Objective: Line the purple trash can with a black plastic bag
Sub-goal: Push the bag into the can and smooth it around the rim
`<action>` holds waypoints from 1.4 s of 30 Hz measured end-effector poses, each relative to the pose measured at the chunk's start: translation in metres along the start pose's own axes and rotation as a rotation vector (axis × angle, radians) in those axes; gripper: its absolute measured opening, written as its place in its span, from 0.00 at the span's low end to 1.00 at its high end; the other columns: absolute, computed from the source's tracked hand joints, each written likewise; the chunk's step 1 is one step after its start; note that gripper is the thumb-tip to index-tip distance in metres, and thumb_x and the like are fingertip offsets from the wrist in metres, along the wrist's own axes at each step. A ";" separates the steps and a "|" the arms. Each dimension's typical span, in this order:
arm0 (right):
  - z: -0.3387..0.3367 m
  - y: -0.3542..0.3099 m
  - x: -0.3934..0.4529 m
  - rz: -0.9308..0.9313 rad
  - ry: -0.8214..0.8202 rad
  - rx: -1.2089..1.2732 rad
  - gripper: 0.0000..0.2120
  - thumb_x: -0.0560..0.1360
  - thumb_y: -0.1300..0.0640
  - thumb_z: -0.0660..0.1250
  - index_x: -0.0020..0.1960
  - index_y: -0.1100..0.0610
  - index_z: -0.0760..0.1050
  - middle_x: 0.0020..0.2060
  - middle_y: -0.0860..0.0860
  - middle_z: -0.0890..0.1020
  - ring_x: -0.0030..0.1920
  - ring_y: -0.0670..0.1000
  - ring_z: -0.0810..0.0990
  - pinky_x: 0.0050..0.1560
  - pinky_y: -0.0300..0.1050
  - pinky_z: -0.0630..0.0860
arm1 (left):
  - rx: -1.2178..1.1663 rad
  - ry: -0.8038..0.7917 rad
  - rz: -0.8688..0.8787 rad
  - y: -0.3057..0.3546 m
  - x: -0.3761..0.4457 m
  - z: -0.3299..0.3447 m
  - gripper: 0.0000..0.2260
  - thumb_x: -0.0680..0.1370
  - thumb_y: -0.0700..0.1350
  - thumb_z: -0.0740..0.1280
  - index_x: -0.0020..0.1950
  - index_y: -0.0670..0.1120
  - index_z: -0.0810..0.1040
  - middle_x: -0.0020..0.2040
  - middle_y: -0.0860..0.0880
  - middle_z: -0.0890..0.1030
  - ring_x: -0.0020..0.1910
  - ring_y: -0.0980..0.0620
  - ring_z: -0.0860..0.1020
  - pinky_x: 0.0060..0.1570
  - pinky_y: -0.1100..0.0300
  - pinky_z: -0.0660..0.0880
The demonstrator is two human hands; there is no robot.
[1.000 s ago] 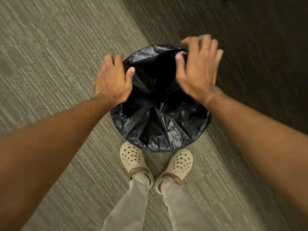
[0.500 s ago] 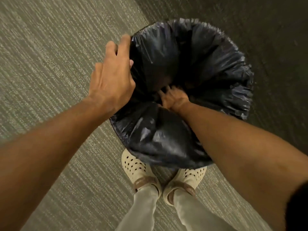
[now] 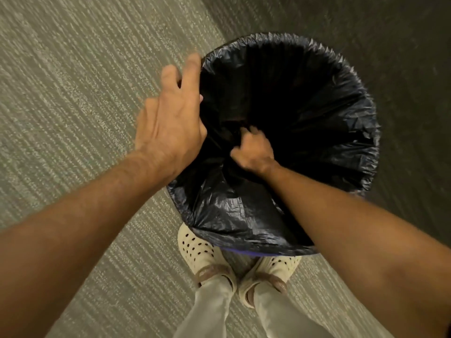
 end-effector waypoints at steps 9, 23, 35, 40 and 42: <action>0.018 -0.019 -0.059 -0.261 -0.291 -0.293 0.35 0.80 0.38 0.50 0.80 0.54 0.48 0.79 0.60 0.53 0.78 0.61 0.54 0.77 0.56 0.52 | 0.189 0.181 0.200 0.042 -0.019 -0.033 0.28 0.74 0.48 0.66 0.73 0.42 0.67 0.65 0.36 0.71 0.61 0.37 0.71 0.56 0.47 0.67; -0.017 0.056 -0.045 -0.238 -0.398 -1.057 0.42 0.74 0.30 0.53 0.79 0.55 0.56 0.78 0.59 0.59 0.78 0.61 0.55 0.77 0.60 0.46 | 0.951 -1.087 0.335 0.017 -0.063 0.146 0.34 0.79 0.64 0.49 0.79 0.45 0.57 0.79 0.39 0.56 0.78 0.39 0.52 0.76 0.42 0.42; -0.064 0.008 0.011 -0.099 -0.243 -0.014 0.20 0.80 0.60 0.58 0.71 0.64 0.68 0.71 0.61 0.71 0.70 0.59 0.70 0.65 0.42 0.67 | 0.672 -1.245 0.259 0.026 -0.072 0.205 0.27 0.80 0.63 0.46 0.78 0.58 0.57 0.81 0.45 0.52 0.78 0.35 0.48 0.72 0.33 0.42; -0.042 0.009 -0.011 -0.322 -0.174 -0.302 0.12 0.77 0.62 0.63 0.58 0.62 0.77 0.56 0.61 0.82 0.54 0.60 0.81 0.49 0.46 0.75 | 0.578 -0.746 0.402 0.060 -0.033 0.179 0.21 0.78 0.55 0.59 0.66 0.44 0.76 0.67 0.43 0.74 0.67 0.42 0.69 0.62 0.47 0.67; -0.029 0.009 -0.019 -0.391 -0.220 -0.450 0.14 0.78 0.60 0.61 0.61 0.61 0.77 0.59 0.60 0.81 0.58 0.59 0.81 0.54 0.48 0.76 | 0.625 -0.742 0.385 0.055 -0.028 0.180 0.23 0.78 0.55 0.60 0.68 0.44 0.73 0.70 0.43 0.71 0.69 0.42 0.67 0.65 0.47 0.65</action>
Point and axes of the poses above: each hand's wrist, its own x-axis towards the middle knuckle, its own z-axis out of the palm, y = z × x, the point moved 7 cm from there along x, towards the middle knuckle
